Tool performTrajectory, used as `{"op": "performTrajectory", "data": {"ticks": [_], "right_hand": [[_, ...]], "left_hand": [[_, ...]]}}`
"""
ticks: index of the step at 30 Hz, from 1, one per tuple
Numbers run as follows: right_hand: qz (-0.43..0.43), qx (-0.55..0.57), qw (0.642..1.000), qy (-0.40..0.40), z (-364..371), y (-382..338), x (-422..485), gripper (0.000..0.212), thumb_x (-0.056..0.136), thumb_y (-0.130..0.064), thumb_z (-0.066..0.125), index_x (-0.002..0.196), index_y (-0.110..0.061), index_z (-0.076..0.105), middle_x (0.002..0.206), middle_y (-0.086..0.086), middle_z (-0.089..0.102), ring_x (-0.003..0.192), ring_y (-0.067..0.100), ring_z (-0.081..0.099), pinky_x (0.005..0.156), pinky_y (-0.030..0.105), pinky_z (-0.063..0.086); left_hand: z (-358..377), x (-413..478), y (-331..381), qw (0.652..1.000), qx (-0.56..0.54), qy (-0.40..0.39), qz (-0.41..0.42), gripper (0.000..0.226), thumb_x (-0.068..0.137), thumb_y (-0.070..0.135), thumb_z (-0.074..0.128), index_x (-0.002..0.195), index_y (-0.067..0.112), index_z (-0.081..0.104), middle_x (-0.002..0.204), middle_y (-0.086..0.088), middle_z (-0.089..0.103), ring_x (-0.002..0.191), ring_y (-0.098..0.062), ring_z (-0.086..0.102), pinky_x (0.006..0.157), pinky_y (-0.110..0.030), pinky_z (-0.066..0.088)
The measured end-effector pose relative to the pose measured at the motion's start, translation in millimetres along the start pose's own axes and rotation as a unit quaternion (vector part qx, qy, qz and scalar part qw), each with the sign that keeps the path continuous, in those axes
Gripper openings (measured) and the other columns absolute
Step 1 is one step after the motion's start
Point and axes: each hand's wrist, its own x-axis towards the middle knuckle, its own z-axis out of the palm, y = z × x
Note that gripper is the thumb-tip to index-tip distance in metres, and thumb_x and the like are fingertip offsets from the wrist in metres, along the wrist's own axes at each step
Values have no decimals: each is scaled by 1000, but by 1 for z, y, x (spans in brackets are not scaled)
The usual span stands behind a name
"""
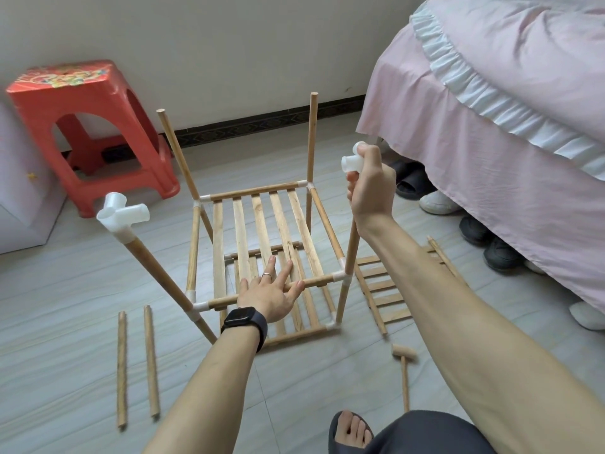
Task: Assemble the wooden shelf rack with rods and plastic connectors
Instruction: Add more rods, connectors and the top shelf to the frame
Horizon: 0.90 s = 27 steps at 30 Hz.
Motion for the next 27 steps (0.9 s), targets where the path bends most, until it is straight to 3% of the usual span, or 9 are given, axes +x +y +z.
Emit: {"op": "performTrajectory", "data": {"ticks": [2,6,9,11,14,17,27], "right_hand": [[-8,-10,1000,8,4,2,-1,42,92,-42,51,56,-22,53,47,-10,50,53,6,51,71,42,39],[-26,-15,999,20,1,5,-7,46,95,-53,46,61,-22,52,52,-10,49,59,10,47,69,41,38],[-52,-15,998,-18,-4,12,-18,56,97,-67,27,76,-24,56,63,-5,48,57,8,42,62,30,36],[-58,8,997,-42,-11,16,-20,58,96,-66,23,87,-22,59,68,-4,49,57,5,42,58,23,36],[-131,-44,988,-66,-20,25,-24,43,101,-54,33,102,-16,53,69,-7,48,55,1,43,56,18,38],[-205,-108,970,-79,-21,34,-27,27,102,-44,42,100,-18,41,67,-5,48,51,1,47,51,15,42],[-214,-115,969,-46,-14,43,-17,30,101,-45,55,95,-17,46,68,1,53,55,5,50,54,18,46]], "left_hand": [[1,0,-1,1000,-2,-1,-1,68,97,73,7,157,47,-8,167,3,-20,153,-28,20,124,-56,5],[0,-1,0,1000,-1,5,-2,68,97,73,7,157,47,-7,167,3,-20,153,-28,21,124,-55,5],[0,-2,0,1000,4,0,-8,67,96,73,6,157,48,-7,167,4,-19,152,-28,24,124,-55,6],[0,-1,0,1000,4,-3,-11,67,96,74,5,157,49,-8,167,4,-18,151,-28,26,124,-55,7],[1,0,-1,1000,7,-6,-14,67,95,74,5,156,49,-8,167,5,-19,150,-29,29,124,-55,9],[0,0,-1,1000,9,-5,-17,68,95,75,5,157,49,-8,167,5,-19,150,-28,29,123,-55,9],[-1,-1,0,1000,11,-9,-25,67,96,74,6,156,49,-9,167,6,-20,149,-28,31,123,-55,11]]}}
